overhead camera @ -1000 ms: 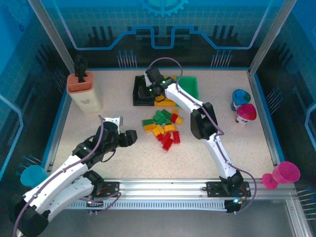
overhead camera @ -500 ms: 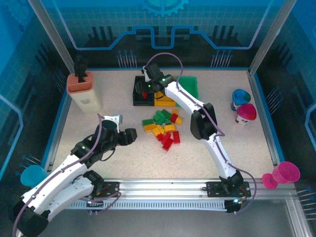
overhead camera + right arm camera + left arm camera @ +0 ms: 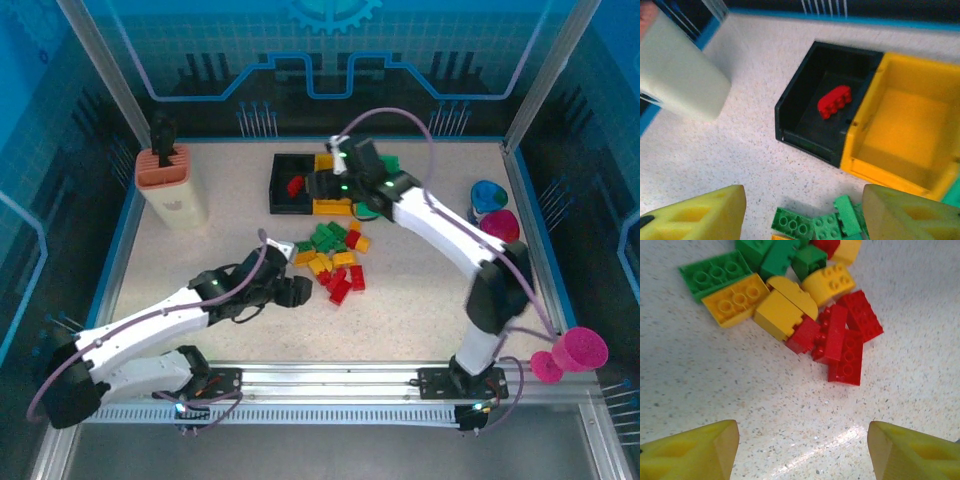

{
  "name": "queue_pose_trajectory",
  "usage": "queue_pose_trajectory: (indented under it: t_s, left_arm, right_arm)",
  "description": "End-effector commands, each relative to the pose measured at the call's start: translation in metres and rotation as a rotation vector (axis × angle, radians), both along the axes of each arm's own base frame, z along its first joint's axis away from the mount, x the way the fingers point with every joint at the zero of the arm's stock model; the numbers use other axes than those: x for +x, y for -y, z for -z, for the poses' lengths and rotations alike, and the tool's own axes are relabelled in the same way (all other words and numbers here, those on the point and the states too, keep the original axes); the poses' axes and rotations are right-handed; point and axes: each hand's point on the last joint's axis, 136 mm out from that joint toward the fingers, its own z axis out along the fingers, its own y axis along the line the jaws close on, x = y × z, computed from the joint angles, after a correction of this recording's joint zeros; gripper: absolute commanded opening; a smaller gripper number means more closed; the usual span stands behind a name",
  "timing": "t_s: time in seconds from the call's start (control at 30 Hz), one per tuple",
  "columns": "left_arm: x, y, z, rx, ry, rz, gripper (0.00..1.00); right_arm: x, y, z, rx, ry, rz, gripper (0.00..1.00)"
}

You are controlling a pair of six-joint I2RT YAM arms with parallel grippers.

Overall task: Sort the legos into containers by color
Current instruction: Pick up the lego from the middle-left of the table.

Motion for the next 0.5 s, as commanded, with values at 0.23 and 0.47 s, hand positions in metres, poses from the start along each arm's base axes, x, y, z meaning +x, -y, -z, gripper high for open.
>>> queue_pose_trajectory:
  t_s: [0.23,0.47]
  left_arm:
    - [-0.001,0.071,0.027,0.063,-0.080,0.177,0.70]
    - [0.001,0.092,0.064,0.171,-0.151,0.203,0.67]
  right_arm:
    - [-0.052,0.104,0.037,-0.005,-0.029,0.198,0.68]
    - [-0.076,0.131,0.064,0.022,-0.074,0.252,0.68]
